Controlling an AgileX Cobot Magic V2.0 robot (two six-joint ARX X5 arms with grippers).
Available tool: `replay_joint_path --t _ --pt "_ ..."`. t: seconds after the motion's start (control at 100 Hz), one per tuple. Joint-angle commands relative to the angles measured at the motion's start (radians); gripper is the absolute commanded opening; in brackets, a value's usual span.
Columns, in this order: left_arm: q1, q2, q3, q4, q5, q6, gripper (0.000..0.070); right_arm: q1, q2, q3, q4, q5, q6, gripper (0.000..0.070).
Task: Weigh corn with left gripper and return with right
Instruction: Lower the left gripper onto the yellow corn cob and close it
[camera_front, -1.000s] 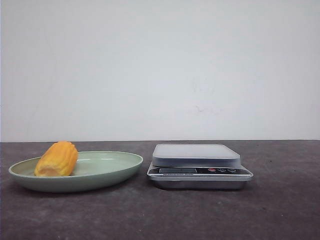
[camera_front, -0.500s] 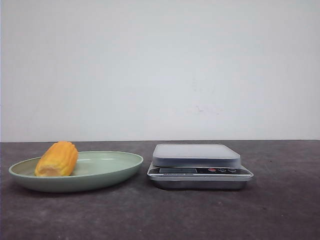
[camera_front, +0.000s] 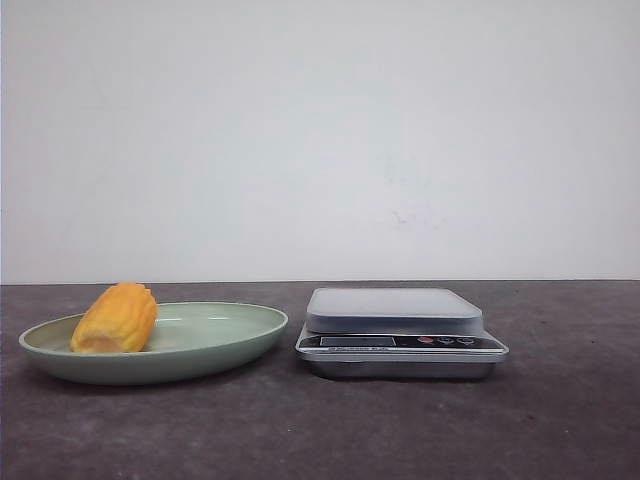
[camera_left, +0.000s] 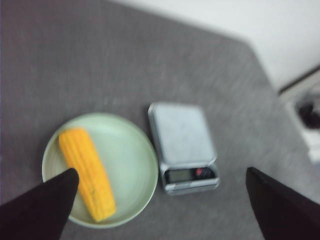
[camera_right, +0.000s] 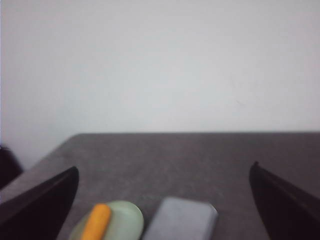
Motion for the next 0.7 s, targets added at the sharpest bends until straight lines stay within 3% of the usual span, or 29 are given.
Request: replay_joint_path --t 0.0,0.11,0.34,0.53,0.69 --pt "-0.030 0.093 0.006 0.004 -0.031 -0.005 0.0662 -0.002 0.010 0.010 -0.015 0.005 -0.032 0.0700" --pt "-0.080 0.250 0.006 0.005 -0.073 -0.005 0.0663 -0.002 0.010 0.010 -0.037 0.021 -0.033 0.0700" --pt "-0.120 0.534 0.006 0.003 -0.082 0.042 0.0662 -0.002 0.008 0.010 -0.043 0.053 -0.032 0.0700" --pt "-0.134 0.694 0.006 -0.004 -0.142 0.075 0.0662 -0.002 0.008 0.010 -0.044 0.053 -0.027 0.0700" --pt "-0.140 0.785 0.006 0.036 -0.143 0.073 0.0653 -0.002 0.008 0.010 -0.058 0.053 -0.024 0.0700"
